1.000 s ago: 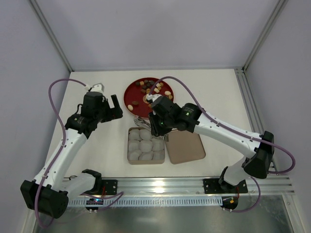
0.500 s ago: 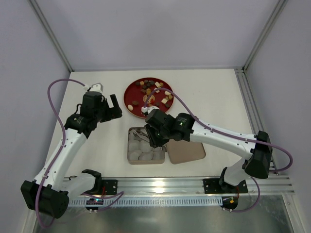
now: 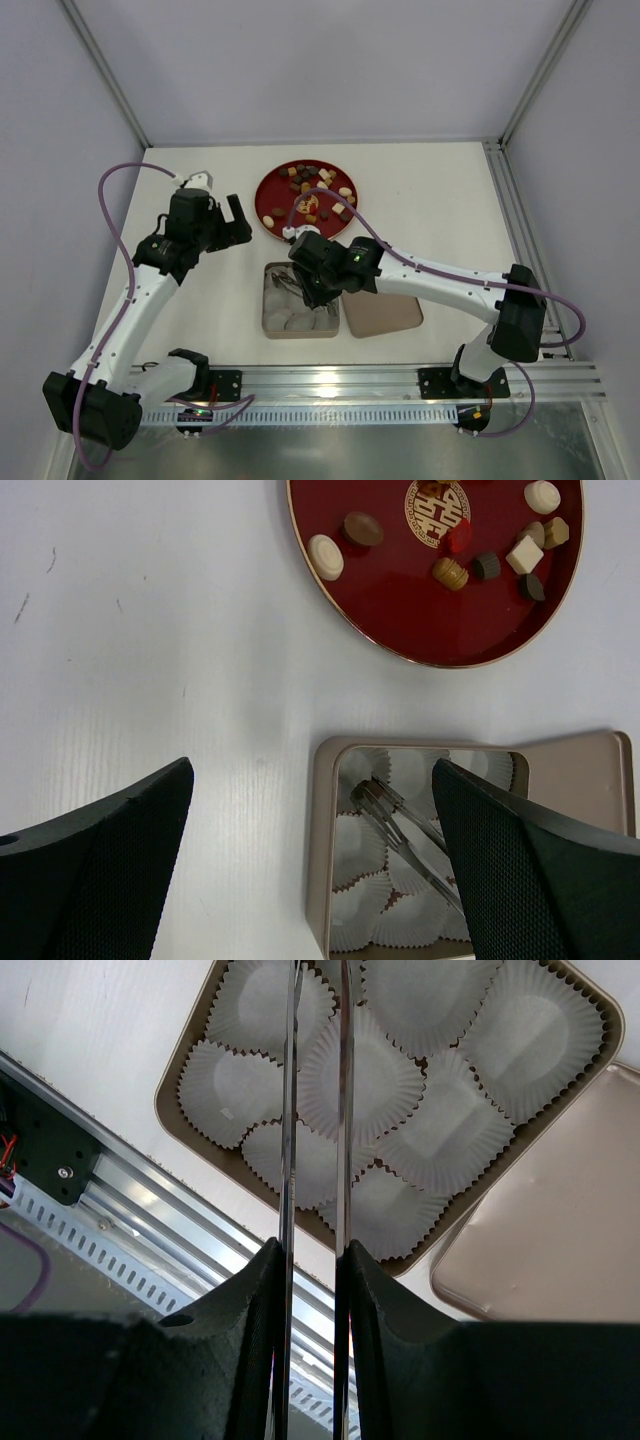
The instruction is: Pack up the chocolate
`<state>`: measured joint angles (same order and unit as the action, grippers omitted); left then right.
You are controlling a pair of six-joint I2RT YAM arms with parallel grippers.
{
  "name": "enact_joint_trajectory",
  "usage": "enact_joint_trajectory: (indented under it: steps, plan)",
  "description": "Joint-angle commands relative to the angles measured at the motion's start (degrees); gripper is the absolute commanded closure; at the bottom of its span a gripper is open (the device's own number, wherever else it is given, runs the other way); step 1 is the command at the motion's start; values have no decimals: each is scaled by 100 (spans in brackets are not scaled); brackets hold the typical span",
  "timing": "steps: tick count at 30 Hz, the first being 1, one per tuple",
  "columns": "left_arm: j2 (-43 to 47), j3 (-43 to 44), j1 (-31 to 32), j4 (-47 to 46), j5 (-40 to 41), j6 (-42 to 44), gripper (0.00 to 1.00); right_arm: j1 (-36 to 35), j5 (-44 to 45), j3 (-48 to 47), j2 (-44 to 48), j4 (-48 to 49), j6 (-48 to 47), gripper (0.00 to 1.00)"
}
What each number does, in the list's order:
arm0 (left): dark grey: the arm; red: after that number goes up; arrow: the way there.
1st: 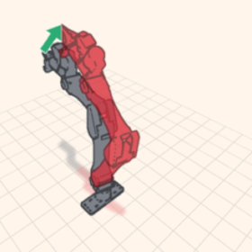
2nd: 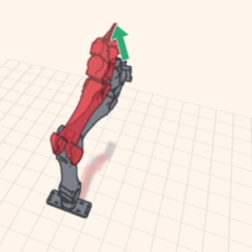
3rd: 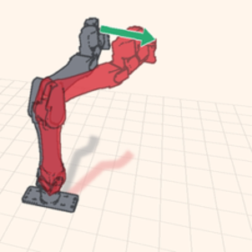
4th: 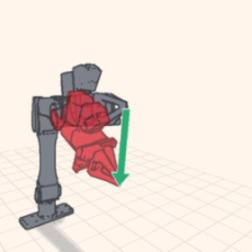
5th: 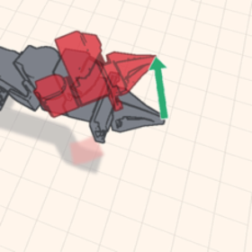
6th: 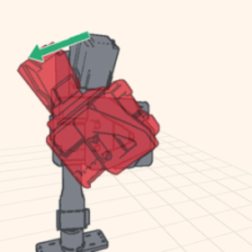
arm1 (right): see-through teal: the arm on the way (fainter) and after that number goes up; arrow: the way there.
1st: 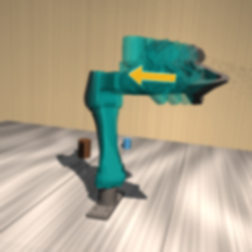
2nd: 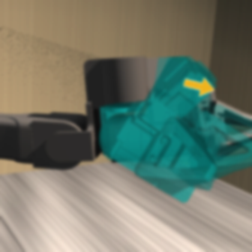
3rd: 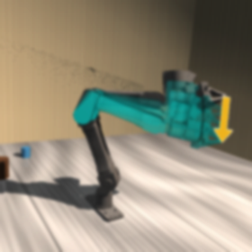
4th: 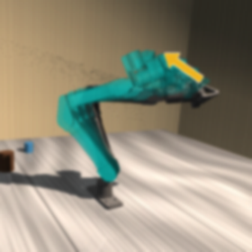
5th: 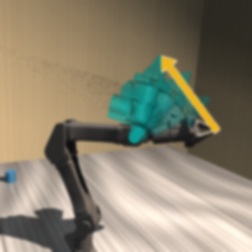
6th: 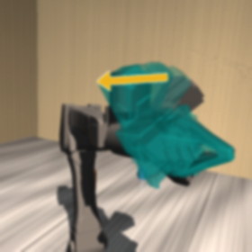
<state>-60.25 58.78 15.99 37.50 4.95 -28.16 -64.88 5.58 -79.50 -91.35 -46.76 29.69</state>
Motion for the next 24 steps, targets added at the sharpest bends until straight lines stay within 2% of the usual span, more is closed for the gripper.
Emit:
enact_joint_trajectory:
  steps: [1,15,24]
  plan:
    - [75,-16,-43,-225,-56,-40,0,-42,180,-241,21,194,-16,69]
    - [48,-25,-52,-243,-91,-40,0,-51,197,-355,-76,212,-51,59]
    - [75,-43,-61,-234,-117,-23,0,-51,276,-452,-15,80,-77,59]
